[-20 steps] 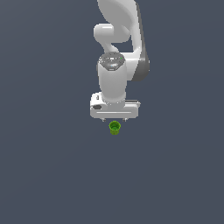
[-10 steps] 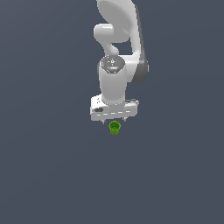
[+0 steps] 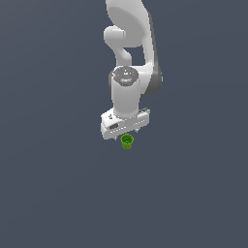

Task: Pick up the object and move it to a goal position.

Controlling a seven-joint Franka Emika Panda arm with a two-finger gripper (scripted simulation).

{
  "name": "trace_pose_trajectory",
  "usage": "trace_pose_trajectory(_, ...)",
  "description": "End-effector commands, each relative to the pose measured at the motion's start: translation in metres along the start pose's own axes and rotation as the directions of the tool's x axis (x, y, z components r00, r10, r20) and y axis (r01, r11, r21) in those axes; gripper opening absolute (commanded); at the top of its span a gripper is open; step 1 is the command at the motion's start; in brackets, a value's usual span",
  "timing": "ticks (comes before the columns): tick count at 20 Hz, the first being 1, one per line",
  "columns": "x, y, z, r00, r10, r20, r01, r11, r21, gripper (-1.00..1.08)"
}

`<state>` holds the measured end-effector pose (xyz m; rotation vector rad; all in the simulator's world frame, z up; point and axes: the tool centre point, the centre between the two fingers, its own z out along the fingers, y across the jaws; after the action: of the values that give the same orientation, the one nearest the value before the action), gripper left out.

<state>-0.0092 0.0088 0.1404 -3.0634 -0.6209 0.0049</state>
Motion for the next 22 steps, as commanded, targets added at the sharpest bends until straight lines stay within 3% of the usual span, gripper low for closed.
trace_pose_trajectory(1, -0.002, -0.001, 0.005, 0.997, -0.075, 0.001, 0.075, 0.997, -0.003, 1.0)
trace_pose_trajectory(6, -0.005, -0.002, 0.013, 0.976, -0.22, 0.005, 0.22, 0.976, -0.007, 1.0)
trace_pose_trajectory(11, -0.008, -0.004, 0.022, 0.933, -0.36, 0.008, 0.36, 0.933, -0.009, 1.0)
trace_pose_trajectory(22, -0.015, -0.01, 0.039, 0.779, -0.627, 0.012, 0.628, 0.779, -0.011, 1.0)
